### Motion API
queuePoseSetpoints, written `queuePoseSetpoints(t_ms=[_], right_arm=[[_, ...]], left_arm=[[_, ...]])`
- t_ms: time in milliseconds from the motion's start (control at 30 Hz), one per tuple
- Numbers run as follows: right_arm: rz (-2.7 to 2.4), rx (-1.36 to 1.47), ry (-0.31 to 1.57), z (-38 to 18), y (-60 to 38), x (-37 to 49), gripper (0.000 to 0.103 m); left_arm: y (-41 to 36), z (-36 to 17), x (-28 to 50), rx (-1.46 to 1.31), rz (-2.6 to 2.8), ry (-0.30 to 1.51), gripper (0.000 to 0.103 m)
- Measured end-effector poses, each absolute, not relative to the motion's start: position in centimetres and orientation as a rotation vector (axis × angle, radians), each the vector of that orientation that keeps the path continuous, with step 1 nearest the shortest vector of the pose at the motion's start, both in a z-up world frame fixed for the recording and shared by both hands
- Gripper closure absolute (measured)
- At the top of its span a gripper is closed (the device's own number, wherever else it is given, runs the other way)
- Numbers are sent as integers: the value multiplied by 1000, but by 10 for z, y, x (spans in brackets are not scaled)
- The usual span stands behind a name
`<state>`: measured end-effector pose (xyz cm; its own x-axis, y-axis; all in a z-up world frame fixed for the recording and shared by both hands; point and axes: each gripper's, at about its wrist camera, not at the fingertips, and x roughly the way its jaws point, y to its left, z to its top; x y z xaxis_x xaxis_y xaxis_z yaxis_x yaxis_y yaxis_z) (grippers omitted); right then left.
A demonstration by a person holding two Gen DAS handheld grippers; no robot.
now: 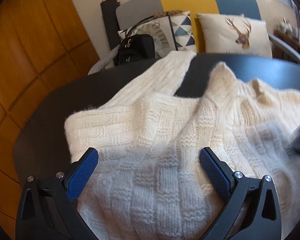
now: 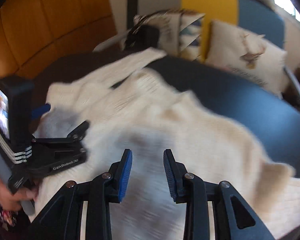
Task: Fold clothes
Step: 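Release the sleeve and smooth the sweater body with the right gripper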
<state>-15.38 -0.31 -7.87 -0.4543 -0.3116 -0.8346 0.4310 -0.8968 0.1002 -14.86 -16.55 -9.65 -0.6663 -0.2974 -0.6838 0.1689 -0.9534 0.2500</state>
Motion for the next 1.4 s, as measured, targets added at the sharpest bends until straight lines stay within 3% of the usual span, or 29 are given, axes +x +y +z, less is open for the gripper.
queuePoseSetpoints(t_ms=[100, 167, 233, 733, 1033, 1400], right_arm=[[-2441, 1270, 330, -95, -16, -164, 67], [-2514, 1232, 372, -98, -12, -172, 45], [-2548, 1273, 263, -101, 7, -185, 33], [-2736, 1339, 179, -98, 87, -224, 29], [-2744, 1335, 150, -96, 95, -232, 25], [-2743, 1322, 122, -98, 98, -234, 21]], left_arm=[[-171, -94, -148, 1152, -2653, -194, 0], [-178, -89, -141, 1137, -2657, -158, 0], [-186, -83, -135, 1110, -2654, -145, 0], [-273, -57, -153, 1006, -2515, -1, 0], [-308, -48, -239, 977, -2448, 14, 0], [-246, -79, -352, 1179, -2393, -522, 0]])
